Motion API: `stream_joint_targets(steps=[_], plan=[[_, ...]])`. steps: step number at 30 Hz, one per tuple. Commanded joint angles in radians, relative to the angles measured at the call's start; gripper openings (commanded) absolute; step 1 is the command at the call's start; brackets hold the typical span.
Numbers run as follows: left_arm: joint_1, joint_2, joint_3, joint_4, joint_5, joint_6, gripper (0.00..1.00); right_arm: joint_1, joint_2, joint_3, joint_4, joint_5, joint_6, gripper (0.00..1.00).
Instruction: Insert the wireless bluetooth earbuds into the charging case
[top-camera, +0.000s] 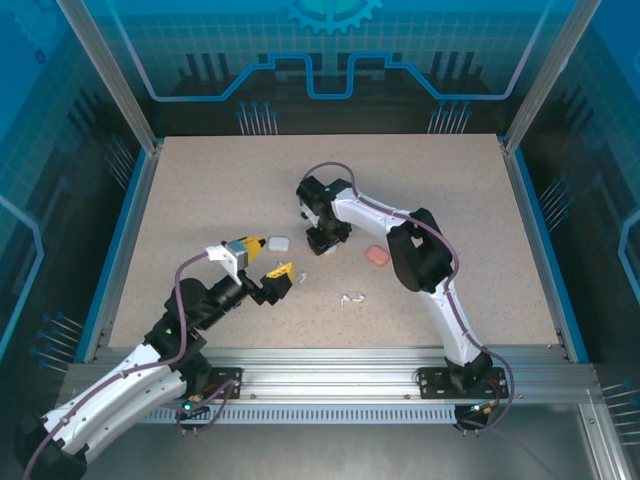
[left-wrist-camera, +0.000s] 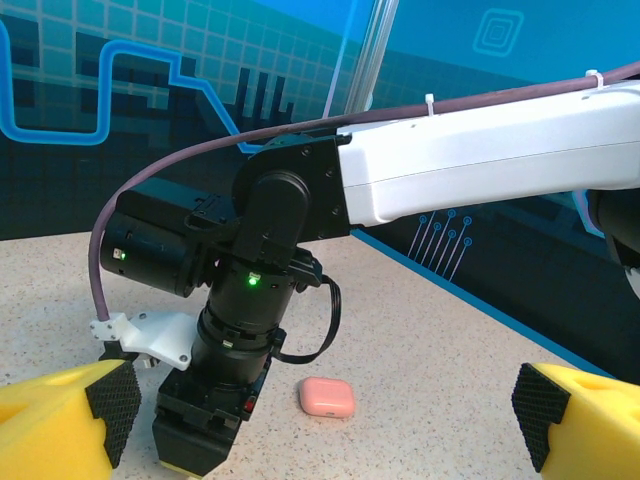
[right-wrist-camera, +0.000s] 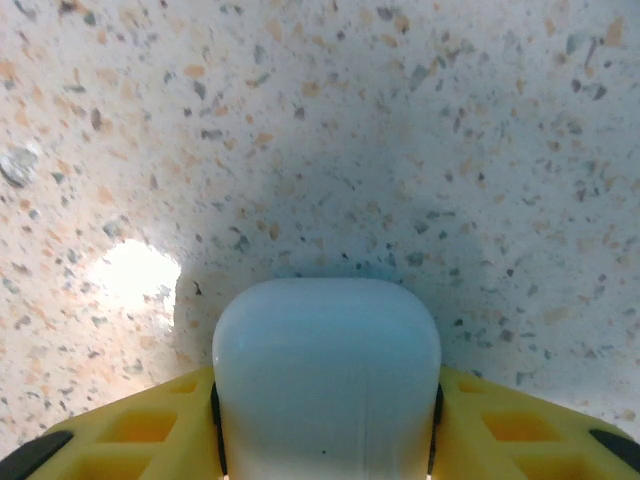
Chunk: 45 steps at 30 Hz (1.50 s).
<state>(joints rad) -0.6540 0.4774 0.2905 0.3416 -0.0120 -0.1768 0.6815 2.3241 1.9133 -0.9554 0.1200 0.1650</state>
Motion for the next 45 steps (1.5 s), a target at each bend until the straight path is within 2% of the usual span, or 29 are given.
stream_joint_targets(steps=[1,4,8,12,14,17,19,24,29,35,45], plan=[[-0.005,-0.008,0.005,0.008,-0.014,0.015,0.99,-0.014,-0.063,-0.070,-0.004,0.008,-0.013,0.42],[-0.006,-0.004,0.011,-0.018,-0.046,0.009,0.99,-0.015,-0.132,-0.140,0.062,0.009,-0.047,0.39],[-0.001,0.030,0.047,-0.137,-0.161,-0.022,0.99,-0.020,-0.240,-0.252,0.145,0.002,-0.098,0.37],[0.052,0.090,0.086,-0.226,-0.145,-0.108,0.99,-0.025,-0.388,-0.407,0.247,-0.011,-0.153,0.36],[0.109,0.131,0.105,-0.255,-0.067,-0.175,0.99,-0.025,-0.467,-0.489,0.296,-0.020,-0.179,0.36],[0.229,0.214,0.122,-0.244,0.121,-0.285,0.98,-0.023,-0.603,-0.622,0.382,-0.045,-0.222,0.36],[0.278,0.274,0.131,-0.209,0.227,-0.337,0.96,-0.019,-0.693,-0.712,0.447,-0.063,-0.253,0.36],[0.289,0.443,0.212,-0.198,0.415,-0.346,0.87,0.012,-0.887,-0.895,0.601,-0.068,-0.334,0.37],[0.285,0.604,0.261,-0.079,0.620,-0.425,0.79,0.067,-1.010,-0.981,0.669,-0.059,-0.400,0.36],[0.236,0.715,0.305,-0.008,0.737,-0.441,0.77,0.114,-1.078,-1.004,0.658,-0.037,-0.433,0.37],[0.154,0.807,0.366,-0.002,0.751,-0.404,0.76,0.154,-1.073,-0.977,0.622,-0.016,-0.444,0.37]])
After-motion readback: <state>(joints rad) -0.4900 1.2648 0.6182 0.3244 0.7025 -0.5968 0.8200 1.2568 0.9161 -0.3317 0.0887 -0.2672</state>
